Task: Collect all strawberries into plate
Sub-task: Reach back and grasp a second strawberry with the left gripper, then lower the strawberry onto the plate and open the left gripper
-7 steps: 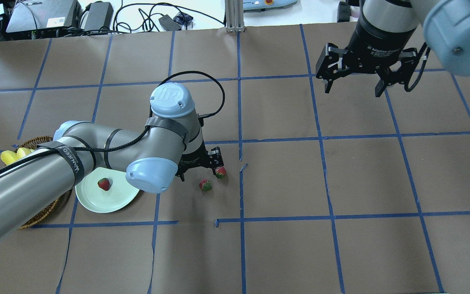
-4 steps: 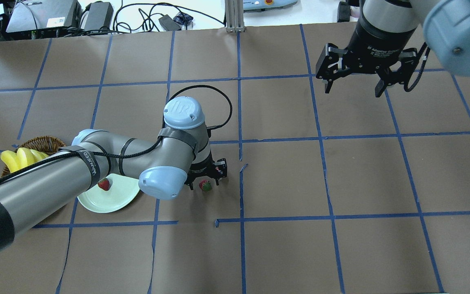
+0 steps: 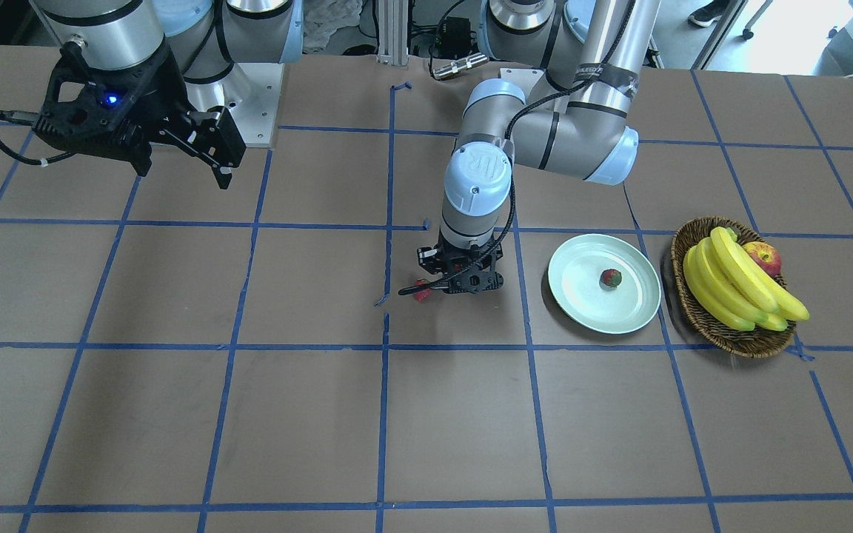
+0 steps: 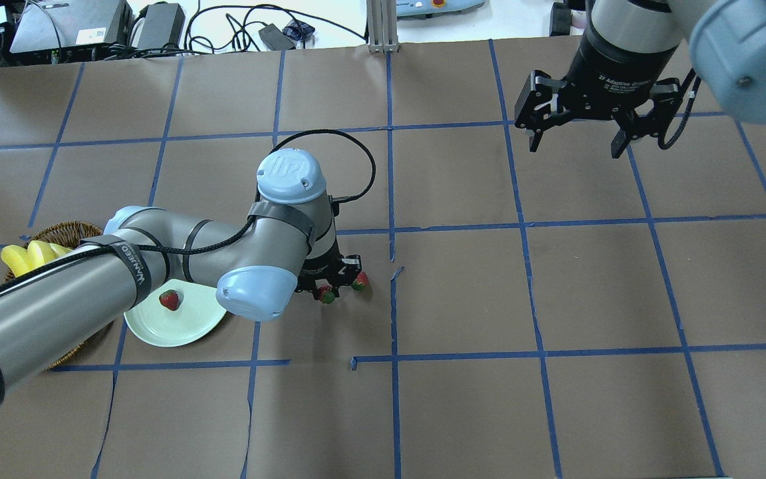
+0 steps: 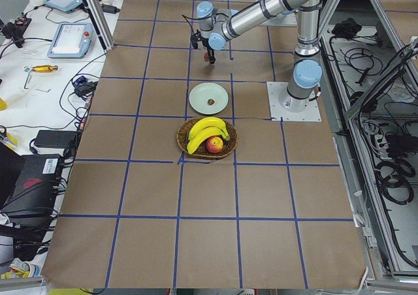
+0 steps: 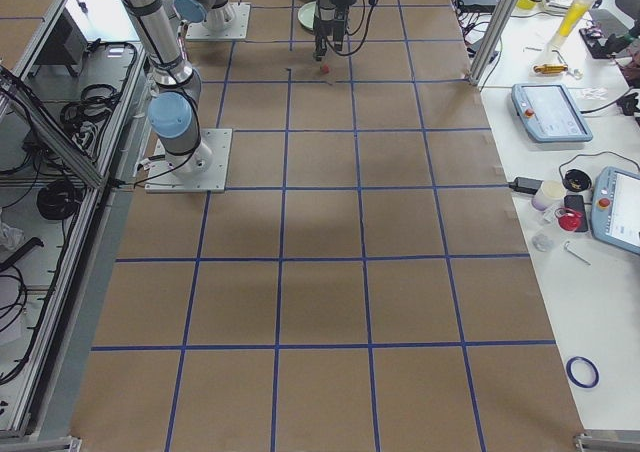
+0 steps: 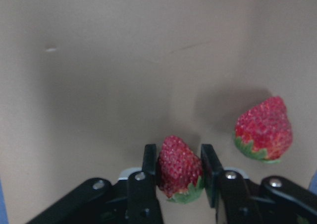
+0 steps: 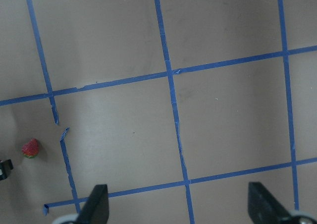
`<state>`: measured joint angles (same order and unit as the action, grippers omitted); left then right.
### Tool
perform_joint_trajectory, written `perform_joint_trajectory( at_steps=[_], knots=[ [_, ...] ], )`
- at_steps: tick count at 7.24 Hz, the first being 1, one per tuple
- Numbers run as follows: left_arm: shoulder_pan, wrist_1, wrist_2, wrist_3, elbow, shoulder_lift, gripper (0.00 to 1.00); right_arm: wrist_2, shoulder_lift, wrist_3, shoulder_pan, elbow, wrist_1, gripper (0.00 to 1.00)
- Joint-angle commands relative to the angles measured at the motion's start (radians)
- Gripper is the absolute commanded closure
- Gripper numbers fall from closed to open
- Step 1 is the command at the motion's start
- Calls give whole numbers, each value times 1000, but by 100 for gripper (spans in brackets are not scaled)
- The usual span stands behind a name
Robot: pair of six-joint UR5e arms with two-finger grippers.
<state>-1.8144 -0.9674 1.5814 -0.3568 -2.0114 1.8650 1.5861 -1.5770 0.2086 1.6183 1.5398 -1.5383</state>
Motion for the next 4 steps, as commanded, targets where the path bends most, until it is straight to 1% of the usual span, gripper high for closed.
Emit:
perform_joint_trajectory(
  at_steps=[1, 2, 3, 4],
  knots=[
    [189, -104, 80, 222, 2, -68, 100, 0, 0, 0, 0, 0, 0, 0],
    [293, -155, 80, 339, 0, -99, 100, 0, 2, 0, 0, 0, 1, 0],
    [394, -186, 103, 443, -10, -116, 100, 0, 0, 0, 0, 0, 1, 0],
    [443, -188, 123, 482, -27, -113, 87, 0, 0, 0, 0, 0, 0, 0]
  ],
)
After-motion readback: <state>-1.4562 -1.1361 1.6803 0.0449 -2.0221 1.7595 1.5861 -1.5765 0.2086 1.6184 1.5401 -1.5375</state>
